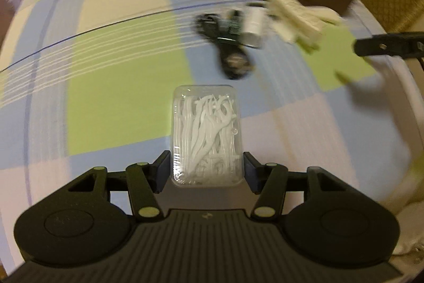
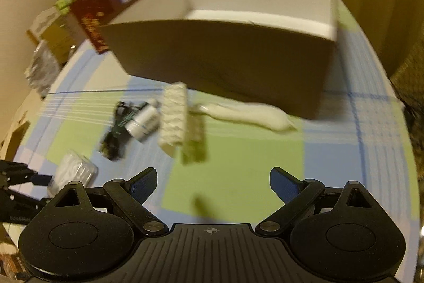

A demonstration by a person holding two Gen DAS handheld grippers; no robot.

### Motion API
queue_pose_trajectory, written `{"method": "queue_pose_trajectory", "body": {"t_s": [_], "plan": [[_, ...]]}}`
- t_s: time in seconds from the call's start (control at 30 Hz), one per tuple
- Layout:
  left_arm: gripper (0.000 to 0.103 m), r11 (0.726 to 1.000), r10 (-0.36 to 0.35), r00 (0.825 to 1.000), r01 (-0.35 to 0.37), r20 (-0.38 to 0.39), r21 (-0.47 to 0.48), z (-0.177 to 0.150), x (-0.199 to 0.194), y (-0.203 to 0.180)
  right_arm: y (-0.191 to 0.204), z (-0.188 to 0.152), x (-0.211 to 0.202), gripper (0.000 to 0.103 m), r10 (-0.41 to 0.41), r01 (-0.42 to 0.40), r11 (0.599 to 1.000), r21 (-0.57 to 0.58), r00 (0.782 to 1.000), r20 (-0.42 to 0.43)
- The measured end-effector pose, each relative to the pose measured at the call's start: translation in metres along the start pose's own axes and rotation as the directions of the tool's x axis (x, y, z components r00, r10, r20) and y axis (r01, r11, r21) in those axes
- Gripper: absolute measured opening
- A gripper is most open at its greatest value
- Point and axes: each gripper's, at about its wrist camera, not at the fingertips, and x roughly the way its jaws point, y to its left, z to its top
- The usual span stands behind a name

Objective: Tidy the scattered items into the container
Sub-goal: 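Grasp the white clip strip with the right tool while the left tool grasps the clear floss case, then carry the clip strip and floss case into the box and open both tools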

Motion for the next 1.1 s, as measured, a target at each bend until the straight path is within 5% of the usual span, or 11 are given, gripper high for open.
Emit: {"method": "queue_pose_trajectory", "body": {"t_s": [0.2,0.23,0.27,0.47,0.57,1.1], "plan": [[0.053,0.994,0.051,0.998,-0.048,0.024,-0.102,0.014,0.004,0.028,0.030,0.022,0.027,0.096,0.009,-0.005,0.990,-0.141,1.000,0.024],[0.053,0.992,0.051,0.998,-0.048,0.027,-0.116,0.018,0.005,0.031,0.033,0.025,0.032,0.089,0.010,-0.006,0.987,-0.159,1.000,0.023],[0.053,0.991,0.052,0.998,-0.048,0.029,-0.125,0.020,0.005,0.033,0.035,0.029,0.038,0.071,0.017,-0.014,0.985,-0.174,1.000,0.019],[0.058,0.989,0.056,0.997,-0.049,0.044,-0.137,0.030,0.007,0.039,0.033,0.038,0.072,0.067,-0.020,0.019,0.982,-0.188,1.000,-0.007],[0.059,0.990,0.057,0.997,-0.049,0.051,-0.130,0.033,0.008,0.039,0.029,0.037,0.079,0.035,-0.013,0.007,0.985,-0.174,0.999,-0.035],[0.054,0.996,0.023,0.999,-0.020,0.033,-0.081,0.025,0.011,0.029,0.016,-0.009,0.020,0.031,-0.011,-0.006,0.990,-0.140,0.993,-0.114]]}}
